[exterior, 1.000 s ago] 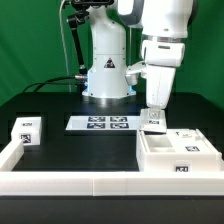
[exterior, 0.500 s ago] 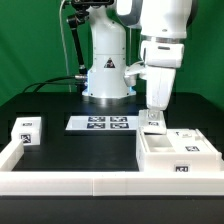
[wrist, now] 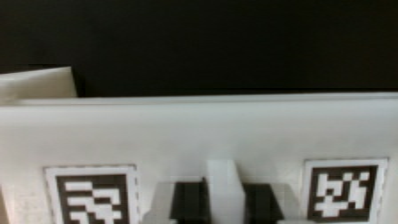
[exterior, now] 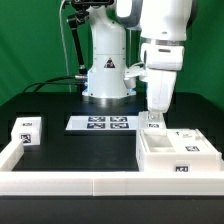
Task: Assemble cabinet
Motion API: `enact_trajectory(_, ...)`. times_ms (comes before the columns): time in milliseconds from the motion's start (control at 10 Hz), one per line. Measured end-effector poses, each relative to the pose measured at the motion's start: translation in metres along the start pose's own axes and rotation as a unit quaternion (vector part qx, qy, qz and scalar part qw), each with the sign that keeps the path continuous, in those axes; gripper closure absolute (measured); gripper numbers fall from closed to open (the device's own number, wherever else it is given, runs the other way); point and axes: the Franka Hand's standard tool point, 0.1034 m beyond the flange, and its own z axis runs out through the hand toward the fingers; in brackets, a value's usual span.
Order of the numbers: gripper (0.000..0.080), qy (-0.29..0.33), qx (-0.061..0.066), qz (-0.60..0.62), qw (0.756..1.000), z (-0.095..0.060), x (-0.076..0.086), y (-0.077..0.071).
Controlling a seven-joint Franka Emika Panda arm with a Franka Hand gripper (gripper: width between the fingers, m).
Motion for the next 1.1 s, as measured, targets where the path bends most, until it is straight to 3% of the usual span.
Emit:
enact_trajectory(700,0.0729,-0.001,0.001,-0.009,1.0,0.0,0.0,0.0)
enact_trajectory(1100,0.0729,0.003,-0.005,-0.026,1.0,0.0,0.0,0.023)
